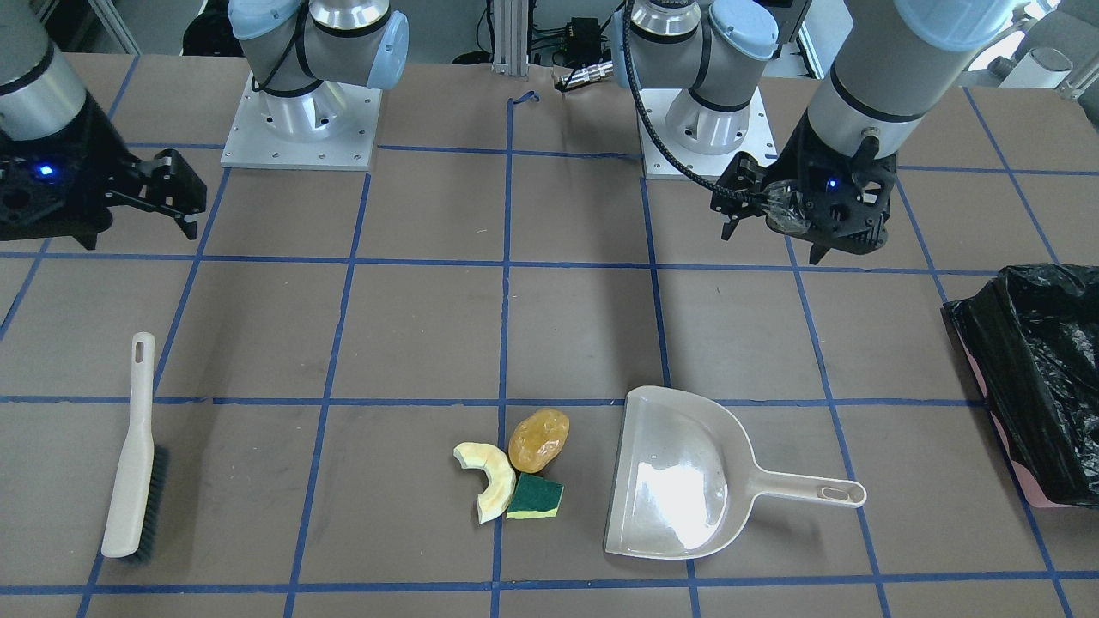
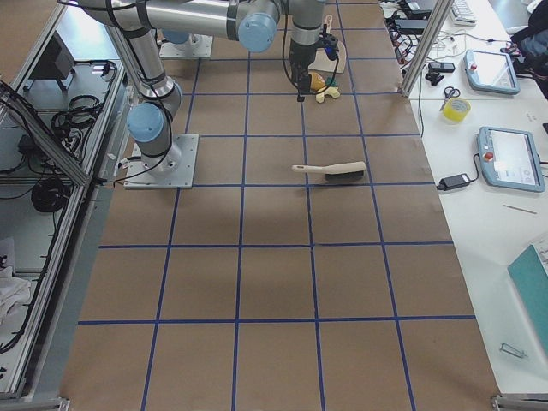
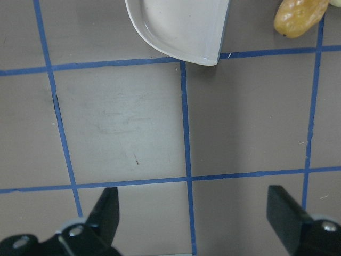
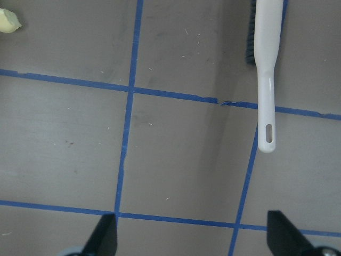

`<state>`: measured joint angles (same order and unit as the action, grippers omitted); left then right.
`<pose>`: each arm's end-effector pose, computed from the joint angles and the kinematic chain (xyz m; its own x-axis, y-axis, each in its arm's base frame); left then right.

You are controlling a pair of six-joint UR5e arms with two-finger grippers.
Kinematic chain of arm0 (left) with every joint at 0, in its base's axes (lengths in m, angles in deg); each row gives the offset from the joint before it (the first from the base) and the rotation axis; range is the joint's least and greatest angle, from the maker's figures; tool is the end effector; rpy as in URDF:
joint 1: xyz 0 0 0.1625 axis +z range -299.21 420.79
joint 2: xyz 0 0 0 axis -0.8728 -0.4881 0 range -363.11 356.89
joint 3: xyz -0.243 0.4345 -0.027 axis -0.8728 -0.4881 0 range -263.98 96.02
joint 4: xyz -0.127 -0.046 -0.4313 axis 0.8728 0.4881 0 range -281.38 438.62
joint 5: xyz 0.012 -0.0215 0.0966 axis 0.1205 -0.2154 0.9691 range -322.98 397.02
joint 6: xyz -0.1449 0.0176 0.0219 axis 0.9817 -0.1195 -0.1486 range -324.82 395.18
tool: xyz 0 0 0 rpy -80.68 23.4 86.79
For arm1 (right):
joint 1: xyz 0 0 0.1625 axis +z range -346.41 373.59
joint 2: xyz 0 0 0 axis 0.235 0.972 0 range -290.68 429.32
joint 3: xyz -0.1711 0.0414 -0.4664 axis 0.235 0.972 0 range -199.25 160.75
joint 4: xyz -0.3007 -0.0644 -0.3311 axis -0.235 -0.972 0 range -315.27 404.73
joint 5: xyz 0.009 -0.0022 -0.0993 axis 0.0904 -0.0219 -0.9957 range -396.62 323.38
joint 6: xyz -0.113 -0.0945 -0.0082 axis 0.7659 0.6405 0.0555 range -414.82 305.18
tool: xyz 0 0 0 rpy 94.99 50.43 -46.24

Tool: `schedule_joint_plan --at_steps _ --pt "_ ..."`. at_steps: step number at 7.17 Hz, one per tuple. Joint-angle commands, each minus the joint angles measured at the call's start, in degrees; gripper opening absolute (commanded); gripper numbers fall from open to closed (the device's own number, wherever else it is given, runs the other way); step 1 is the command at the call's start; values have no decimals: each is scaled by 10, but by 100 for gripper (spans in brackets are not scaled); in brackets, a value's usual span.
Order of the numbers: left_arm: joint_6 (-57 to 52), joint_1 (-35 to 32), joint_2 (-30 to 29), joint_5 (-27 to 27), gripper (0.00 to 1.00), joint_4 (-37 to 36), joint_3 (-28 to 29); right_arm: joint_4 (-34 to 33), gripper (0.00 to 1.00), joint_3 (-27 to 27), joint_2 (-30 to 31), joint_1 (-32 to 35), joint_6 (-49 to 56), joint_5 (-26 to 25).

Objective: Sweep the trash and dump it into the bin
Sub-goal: 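Lift the left gripper off the dustpan while the right gripper moves to the white brush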

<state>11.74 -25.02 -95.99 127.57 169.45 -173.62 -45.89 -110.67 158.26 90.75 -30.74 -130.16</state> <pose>-0.0915 -0.5556 0.4884 -0.9441 0.3293 0.0144 0.3296 0.9424 0.0574 0.0020 -0.5497 0.4919 -0.9795 -0.1970 0.0431 -0.1946 0.9794 0.0548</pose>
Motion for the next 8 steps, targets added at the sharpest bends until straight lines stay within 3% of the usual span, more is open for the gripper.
schedule_joint_plan --at_steps 1,4,6,8 --pt "-114 11 -21 1 98 -54 -20 -56 100 -9 -37 -53 113 -5" --pt "-455 56 -60 -2 100 -153 -56 -195 100 -45 -103 -75 186 -6" --pt "-612 76 -90 -1 100 -159 -48 -210 100 -45 -142 -75 190 -5" --pt "-751 76 -131 -3 100 -229 -48 -209 100 -49 -180 -76 184 -6"
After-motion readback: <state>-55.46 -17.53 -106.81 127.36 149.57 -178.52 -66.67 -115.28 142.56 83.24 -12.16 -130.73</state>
